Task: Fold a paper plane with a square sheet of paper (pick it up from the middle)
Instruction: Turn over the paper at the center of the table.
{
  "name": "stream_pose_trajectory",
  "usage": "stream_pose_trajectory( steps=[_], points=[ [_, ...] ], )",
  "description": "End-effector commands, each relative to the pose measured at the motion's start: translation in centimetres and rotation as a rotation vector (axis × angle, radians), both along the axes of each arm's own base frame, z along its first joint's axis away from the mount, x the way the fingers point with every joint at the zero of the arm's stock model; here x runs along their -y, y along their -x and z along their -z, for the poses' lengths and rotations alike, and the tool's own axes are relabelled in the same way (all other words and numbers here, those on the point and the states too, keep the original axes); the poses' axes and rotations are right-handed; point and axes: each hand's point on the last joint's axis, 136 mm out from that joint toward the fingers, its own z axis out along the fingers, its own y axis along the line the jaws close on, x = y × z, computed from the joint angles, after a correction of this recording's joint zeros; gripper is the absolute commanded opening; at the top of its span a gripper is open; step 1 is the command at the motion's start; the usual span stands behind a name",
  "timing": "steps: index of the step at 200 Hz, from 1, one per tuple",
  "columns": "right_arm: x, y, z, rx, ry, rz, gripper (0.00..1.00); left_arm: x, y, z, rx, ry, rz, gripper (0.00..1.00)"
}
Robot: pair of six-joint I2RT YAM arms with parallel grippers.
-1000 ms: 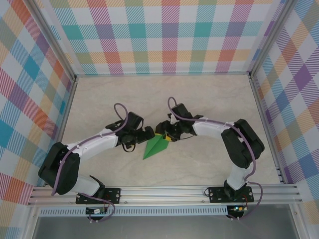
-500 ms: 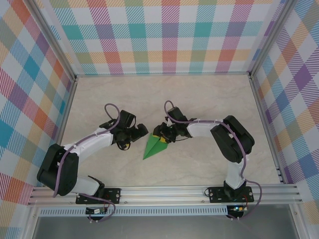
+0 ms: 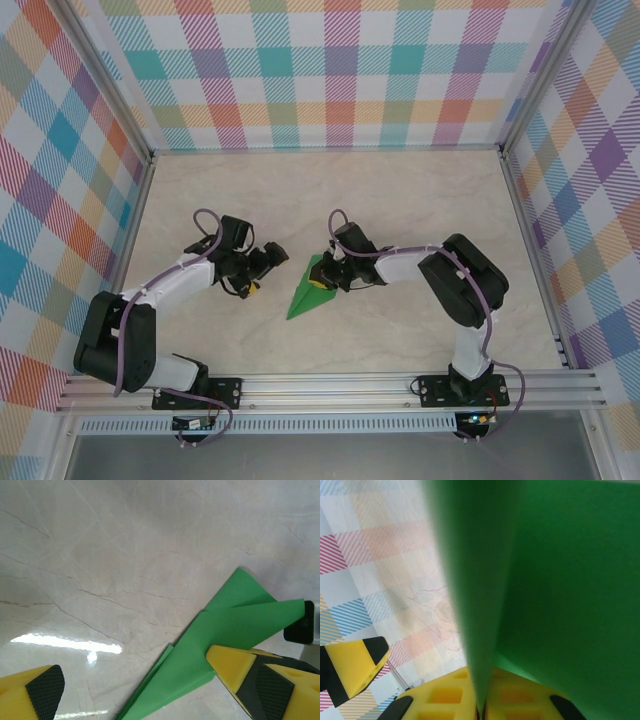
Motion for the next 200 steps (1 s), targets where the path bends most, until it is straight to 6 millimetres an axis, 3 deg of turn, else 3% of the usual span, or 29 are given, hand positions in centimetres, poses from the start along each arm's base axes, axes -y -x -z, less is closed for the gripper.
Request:
stream_pose_trajectory(
  steps=[1, 37, 69, 97, 145, 200],
  points=[
    [-0.6, -1.6, -4.5, 0.105, -0.078, 0.003, 0.08, 0.9, 0.9, -1.7, 0.024, 0.11, 0.054, 1.0],
    [-0.4, -2.9, -10.1, 0.123, -0.251, -0.031, 0.07, 4.2, 1.1, -6.0, 0.11, 0.357, 0.176, 1.0],
    [-0.7, -2.8, -14.9, 0.141, -0.38, -0.145, 0.08, 5.6, 1.2, -8.1, 0.141, 0.464, 0.239, 1.0],
    [-1.4, -2.8, -17.2, 0.132, -0.448, -0.196, 0.09, 6.2, 1.0, -9.0, 0.157, 0.52, 0.26, 1.0],
    [-2.1, -2.9, -17.1, 0.076, -0.493, -0.202, 0.09, 6.3, 0.2, -10.3, 0.216, 0.551, 0.237, 0.98],
    [-2.0, -2.2, -15.5, 0.012, -0.485, -0.222, 0.1, 6.1, -0.4, -10.6, 0.266, 0.538, 0.224, 0.53]
  ],
)
